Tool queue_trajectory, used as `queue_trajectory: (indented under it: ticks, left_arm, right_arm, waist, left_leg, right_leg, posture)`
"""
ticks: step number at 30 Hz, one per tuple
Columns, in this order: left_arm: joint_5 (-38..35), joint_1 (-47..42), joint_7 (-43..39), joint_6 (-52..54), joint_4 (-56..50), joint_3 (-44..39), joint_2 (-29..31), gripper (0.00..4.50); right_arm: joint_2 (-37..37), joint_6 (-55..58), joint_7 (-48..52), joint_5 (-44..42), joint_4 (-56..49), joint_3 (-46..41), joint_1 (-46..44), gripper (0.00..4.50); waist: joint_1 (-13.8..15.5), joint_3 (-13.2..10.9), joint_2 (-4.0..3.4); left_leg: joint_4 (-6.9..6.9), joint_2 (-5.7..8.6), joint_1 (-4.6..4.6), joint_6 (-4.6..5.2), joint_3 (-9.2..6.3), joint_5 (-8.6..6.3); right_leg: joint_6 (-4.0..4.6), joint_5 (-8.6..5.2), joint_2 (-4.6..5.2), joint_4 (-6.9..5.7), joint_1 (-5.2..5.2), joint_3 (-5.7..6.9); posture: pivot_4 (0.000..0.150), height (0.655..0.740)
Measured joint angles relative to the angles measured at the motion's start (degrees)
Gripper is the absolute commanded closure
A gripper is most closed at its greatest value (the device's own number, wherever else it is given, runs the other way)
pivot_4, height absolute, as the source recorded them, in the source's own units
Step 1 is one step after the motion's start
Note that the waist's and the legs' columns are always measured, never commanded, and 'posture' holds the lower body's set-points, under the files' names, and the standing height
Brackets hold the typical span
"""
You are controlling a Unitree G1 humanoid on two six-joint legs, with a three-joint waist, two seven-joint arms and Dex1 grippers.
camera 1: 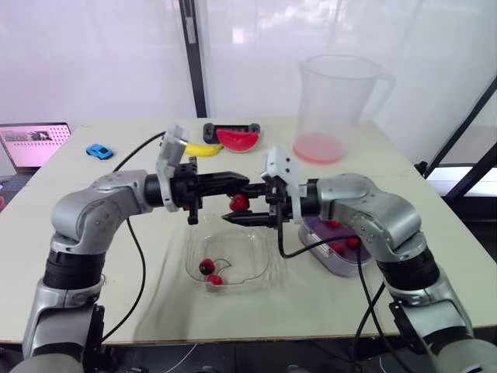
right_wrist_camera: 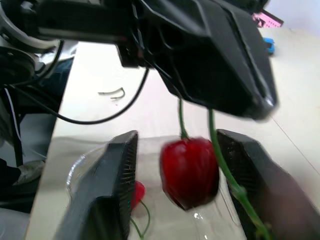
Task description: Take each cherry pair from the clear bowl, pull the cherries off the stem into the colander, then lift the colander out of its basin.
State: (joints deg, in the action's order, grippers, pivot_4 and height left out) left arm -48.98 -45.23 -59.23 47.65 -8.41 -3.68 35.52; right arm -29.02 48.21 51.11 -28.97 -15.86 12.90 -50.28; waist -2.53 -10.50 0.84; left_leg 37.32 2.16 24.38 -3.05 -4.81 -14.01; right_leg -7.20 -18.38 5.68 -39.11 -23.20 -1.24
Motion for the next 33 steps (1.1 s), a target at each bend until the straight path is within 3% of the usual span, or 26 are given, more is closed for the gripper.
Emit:
queue_trajectory:
  ticks: [2,26,30,33]
  left_arm:
    - [0.00,0.00,-0.16,-0.43,0.00,0.00,-0.03,4.50]
    - [0.05,-0.05,-0.37,-0.94,0.59,-0.13,-0.85,4.50]
    - [0.06,-0.04,-0.21,-0.95,0.59,-0.13,-0.89,4.50]
    - [0.01,0.05,0.17,-0.96,0.51,-0.22,-0.95,4.50]
  right_arm:
    - [0.07,-0.05,0.02,-0.05,0.23,-0.04,0.00,4.00]
    - [-4.47,0.34,2.29,0.63,2.53,0.52,7.05,4.00]
    - [-9.94,1.65,4.23,-1.94,3.06,-5.24,6.70,4.00]
    - [-19.74,-0.30,6.80,0.40,7.37,-8.46,6.02,4.00]
  waist:
    - [0.00,0.00,0.00]
    - [-0.02,0.00,0.00]
    - [0.50,0.00,0.01]
    - [1.24,0.00,0.01]
  left_leg:
    - [0.00,0.00,0.00,0.00,0.00,0.00]
    - [-0.02,-0.01,0.00,0.01,0.01,0.00]
    - [0.04,0.01,0.00,0.02,0.00,-0.01]
    - [0.08,0.05,0.00,0.30,0.04,-0.17]
  right_leg:
    - [0.00,0.00,0.00,0.00,0.00,0.00]
    - [0.00,0.00,-0.02,0.00,-0.01,-0.01]
    - [0.00,0.00,0.02,0.03,0.06,0.01]
    - [0.00,0.00,0.04,0.08,0.10,0.01]
  posture:
    - [0.150,0.7400]
    - [0.150,0.7400]
    - [0.150,0.7400]
    - [0.150,0.7400]
